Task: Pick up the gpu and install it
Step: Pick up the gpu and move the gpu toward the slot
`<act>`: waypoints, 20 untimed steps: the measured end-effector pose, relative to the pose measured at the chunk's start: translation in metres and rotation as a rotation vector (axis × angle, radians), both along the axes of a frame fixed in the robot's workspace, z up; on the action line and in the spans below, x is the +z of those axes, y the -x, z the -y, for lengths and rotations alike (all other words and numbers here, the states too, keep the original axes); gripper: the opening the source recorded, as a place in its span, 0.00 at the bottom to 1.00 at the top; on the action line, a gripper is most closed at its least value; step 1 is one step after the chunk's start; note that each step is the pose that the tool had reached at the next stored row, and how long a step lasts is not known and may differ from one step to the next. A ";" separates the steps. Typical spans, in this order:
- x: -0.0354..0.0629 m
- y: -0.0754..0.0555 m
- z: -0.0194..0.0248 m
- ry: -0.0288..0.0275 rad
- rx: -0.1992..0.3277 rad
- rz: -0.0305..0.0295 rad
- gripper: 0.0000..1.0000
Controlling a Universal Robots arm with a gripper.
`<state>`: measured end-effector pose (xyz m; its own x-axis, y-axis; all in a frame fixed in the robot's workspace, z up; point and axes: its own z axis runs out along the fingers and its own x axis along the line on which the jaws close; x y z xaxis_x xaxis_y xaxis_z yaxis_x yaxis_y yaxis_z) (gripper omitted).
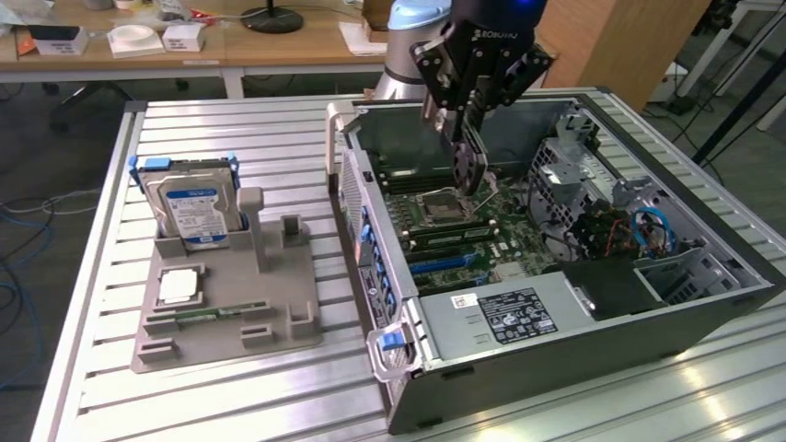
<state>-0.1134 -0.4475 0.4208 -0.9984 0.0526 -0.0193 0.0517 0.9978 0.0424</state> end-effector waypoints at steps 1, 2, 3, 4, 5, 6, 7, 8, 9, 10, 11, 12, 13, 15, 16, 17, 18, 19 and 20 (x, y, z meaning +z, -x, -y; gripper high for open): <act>0.0000 -0.001 0.0000 -0.0001 0.000 0.0000 0.26; 0.0000 -0.002 0.0000 0.0000 0.001 -0.0001 0.26; -0.0001 -0.003 0.0000 -0.0001 0.001 0.0000 0.26; 0.0000 -0.004 0.0000 -0.0001 0.001 0.0000 0.26; -0.0001 -0.005 0.0000 -0.0001 0.001 0.0000 0.26; -0.0001 -0.006 0.0000 -0.0001 0.001 0.0000 0.26; -0.0001 -0.007 0.0000 -0.0001 0.002 0.0000 0.26; -0.0001 -0.008 0.0000 -0.0001 0.002 -0.0001 0.26; -0.0001 -0.009 0.0000 -0.0001 0.002 0.0000 0.26; -0.0001 -0.010 0.0000 0.0000 0.002 0.0000 0.26; -0.0001 -0.011 0.0000 -0.0001 0.002 0.0000 0.26; -0.0001 -0.012 0.0000 -0.0001 0.003 0.0000 0.26; -0.0002 -0.013 0.0000 -0.0001 0.003 0.0000 0.26; -0.0002 -0.015 0.0000 -0.0001 0.003 0.0000 0.26; -0.0002 -0.016 0.0000 -0.0001 0.003 0.0000 0.26; -0.0002 -0.017 0.0000 -0.0001 0.003 0.0000 0.26; -0.0002 -0.018 0.0000 -0.0001 0.004 -0.0001 0.26; -0.0002 -0.019 0.0000 -0.0001 0.004 0.0000 0.26; -0.0002 -0.020 0.0000 -0.0001 0.004 0.0000 0.26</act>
<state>-0.0931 -0.4475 0.4206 -0.9986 0.0486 -0.0193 0.0478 0.9980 0.0425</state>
